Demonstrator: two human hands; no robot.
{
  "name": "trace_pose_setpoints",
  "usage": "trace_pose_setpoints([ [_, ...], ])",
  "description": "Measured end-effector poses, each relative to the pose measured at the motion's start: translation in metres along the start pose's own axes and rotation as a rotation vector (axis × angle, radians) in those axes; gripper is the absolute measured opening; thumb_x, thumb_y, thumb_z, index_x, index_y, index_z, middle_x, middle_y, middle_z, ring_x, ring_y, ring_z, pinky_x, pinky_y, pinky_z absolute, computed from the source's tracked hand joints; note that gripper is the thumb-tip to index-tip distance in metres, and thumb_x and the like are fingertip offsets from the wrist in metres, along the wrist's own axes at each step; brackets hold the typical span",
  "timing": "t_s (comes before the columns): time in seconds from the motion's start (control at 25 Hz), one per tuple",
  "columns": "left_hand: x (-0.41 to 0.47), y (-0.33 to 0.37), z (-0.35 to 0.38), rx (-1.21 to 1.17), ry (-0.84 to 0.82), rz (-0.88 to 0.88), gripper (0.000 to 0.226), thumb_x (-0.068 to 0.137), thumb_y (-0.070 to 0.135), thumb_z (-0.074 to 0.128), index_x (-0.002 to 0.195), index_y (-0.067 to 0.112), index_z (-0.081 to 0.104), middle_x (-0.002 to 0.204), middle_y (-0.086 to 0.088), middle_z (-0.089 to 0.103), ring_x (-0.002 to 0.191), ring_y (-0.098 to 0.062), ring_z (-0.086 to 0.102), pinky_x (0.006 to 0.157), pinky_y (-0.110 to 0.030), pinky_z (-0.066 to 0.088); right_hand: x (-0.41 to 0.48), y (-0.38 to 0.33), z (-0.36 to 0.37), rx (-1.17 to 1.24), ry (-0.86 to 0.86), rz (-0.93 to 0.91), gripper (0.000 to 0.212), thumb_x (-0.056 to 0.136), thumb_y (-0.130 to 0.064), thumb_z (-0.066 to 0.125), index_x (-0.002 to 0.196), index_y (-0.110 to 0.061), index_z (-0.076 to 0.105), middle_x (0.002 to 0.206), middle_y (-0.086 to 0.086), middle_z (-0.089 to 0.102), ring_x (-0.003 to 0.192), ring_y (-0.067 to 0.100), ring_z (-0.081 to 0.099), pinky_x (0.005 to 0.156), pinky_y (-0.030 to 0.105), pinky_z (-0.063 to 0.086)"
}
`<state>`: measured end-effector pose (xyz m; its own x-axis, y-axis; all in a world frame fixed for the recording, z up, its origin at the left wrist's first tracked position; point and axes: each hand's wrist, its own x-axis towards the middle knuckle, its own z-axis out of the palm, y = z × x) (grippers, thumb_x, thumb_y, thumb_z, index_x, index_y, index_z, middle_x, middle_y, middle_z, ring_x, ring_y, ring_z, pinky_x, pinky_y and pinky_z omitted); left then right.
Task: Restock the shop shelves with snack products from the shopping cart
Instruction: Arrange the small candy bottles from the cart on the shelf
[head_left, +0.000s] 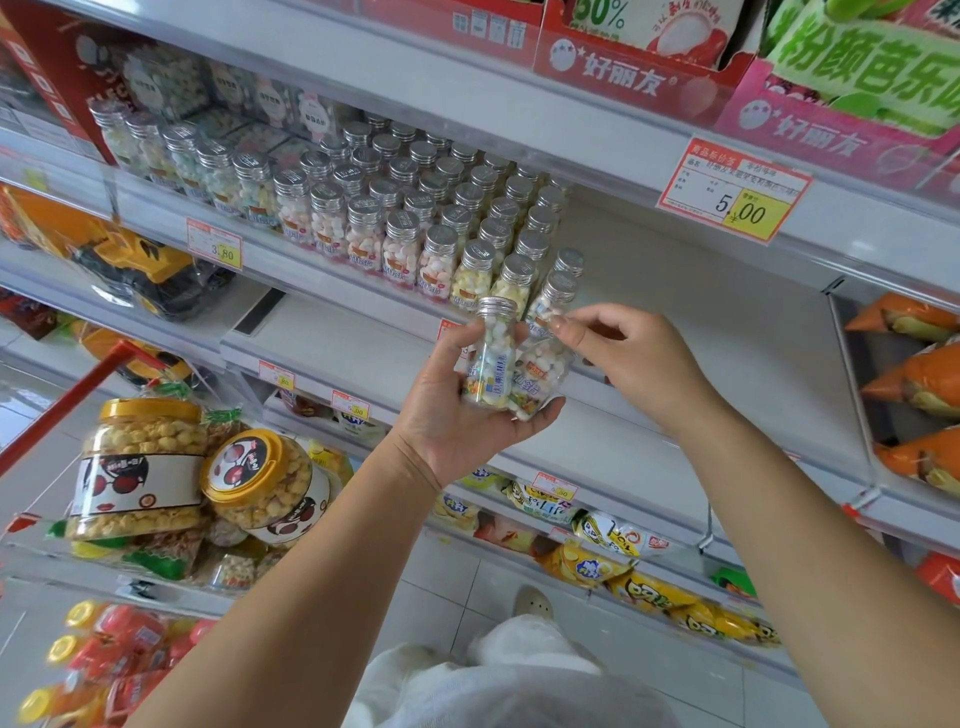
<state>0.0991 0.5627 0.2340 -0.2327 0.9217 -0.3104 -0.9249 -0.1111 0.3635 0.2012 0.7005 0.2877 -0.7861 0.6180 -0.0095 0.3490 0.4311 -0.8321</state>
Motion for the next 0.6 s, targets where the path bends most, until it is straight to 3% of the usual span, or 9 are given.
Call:
trace_pose_setpoints([
  [0.12,0.002,-0.003,-0.001,0.007,-0.015,0.003,0.030,0.080,0.040,0.063,0.091,0.016,0.077,0.123,-0.015,0.067,0.121,-0.033,0.060,0.104,-0.055,0.044,-0.002,0.005,-0.005,0.125,-0.089,0.064,0.005,0.089,-0.029,0.067,0.092,-0.033,0.070,0.086,-0.006,0.072,0.072,0.006,0.066,0.059,0.022,0.054],
  [0.24,0.003,0.000,-0.006,0.026,0.008,0.026,0.030,0.082,0.040,0.062,0.099,0.018,0.073,0.128,-0.014,0.065,0.131,-0.033,0.054,0.105,-0.060,0.043,0.013,0.008,-0.029,0.260,0.102,0.091,0.012,0.092,-0.015,0.065,0.092,-0.026,0.069,0.085,-0.002,0.067,0.077,0.014,0.066,0.062,0.029,0.060],
  [0.32,0.003,0.006,-0.009,0.046,0.053,0.050,0.031,0.088,0.040,0.059,0.108,0.018,0.067,0.130,-0.013,0.065,0.131,-0.031,0.053,0.103,-0.058,0.044,0.039,0.018,-0.047,0.137,0.260,0.083,0.011,0.091,-0.015,0.067,0.096,-0.025,0.068,0.090,-0.002,0.063,0.087,0.016,0.065,0.068,0.037,0.061],
  [0.44,0.000,0.010,-0.013,0.043,0.052,0.074,0.030,0.090,0.041,0.057,0.108,0.018,0.065,0.132,-0.013,0.065,0.129,-0.031,0.056,0.102,-0.054,0.047,0.075,0.033,-0.046,-0.062,0.273,0.078,0.016,0.089,-0.020,0.069,0.104,-0.025,0.069,0.101,0.002,0.065,0.083,0.015,0.065,0.075,0.039,0.061],
  [0.6,-0.001,0.010,-0.020,0.050,0.045,0.078,0.031,0.087,0.041,0.059,0.108,0.019,0.066,0.133,-0.012,0.064,0.129,-0.031,0.056,0.107,-0.053,0.044,0.100,0.039,-0.026,0.083,0.203,0.104,0.010,0.093,-0.028,0.064,0.102,-0.028,0.068,0.098,-0.001,0.062,0.081,0.014,0.062,0.073,0.037,0.060],
])
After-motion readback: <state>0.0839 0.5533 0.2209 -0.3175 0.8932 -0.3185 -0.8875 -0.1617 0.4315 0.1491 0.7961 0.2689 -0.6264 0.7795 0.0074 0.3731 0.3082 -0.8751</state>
